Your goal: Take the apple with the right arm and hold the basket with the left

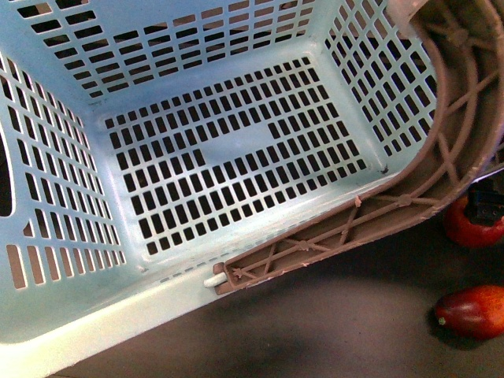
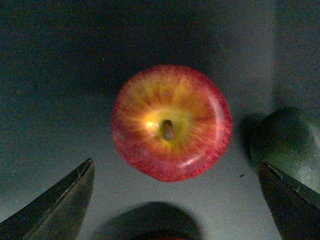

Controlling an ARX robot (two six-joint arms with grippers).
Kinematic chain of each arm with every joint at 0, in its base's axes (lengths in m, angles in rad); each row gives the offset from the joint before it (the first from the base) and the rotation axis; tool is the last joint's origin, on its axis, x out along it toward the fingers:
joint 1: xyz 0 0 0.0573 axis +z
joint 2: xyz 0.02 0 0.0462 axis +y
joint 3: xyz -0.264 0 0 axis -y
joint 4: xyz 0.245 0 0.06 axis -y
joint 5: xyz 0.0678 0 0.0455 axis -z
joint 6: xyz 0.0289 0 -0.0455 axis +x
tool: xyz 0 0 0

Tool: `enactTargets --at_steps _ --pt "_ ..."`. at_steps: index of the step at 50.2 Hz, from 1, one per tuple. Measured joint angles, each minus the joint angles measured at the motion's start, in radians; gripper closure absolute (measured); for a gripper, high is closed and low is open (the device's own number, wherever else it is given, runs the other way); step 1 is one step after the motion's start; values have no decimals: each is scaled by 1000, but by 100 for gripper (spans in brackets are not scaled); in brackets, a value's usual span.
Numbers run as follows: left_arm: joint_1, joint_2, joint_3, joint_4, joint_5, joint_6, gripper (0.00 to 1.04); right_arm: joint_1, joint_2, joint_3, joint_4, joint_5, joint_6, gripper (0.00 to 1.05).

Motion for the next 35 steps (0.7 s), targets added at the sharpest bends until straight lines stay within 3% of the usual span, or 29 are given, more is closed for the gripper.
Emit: enactTargets --at_steps 35 --pt "0 0 0 0 1 0 89 29 178 256 -179 79 -1 9"
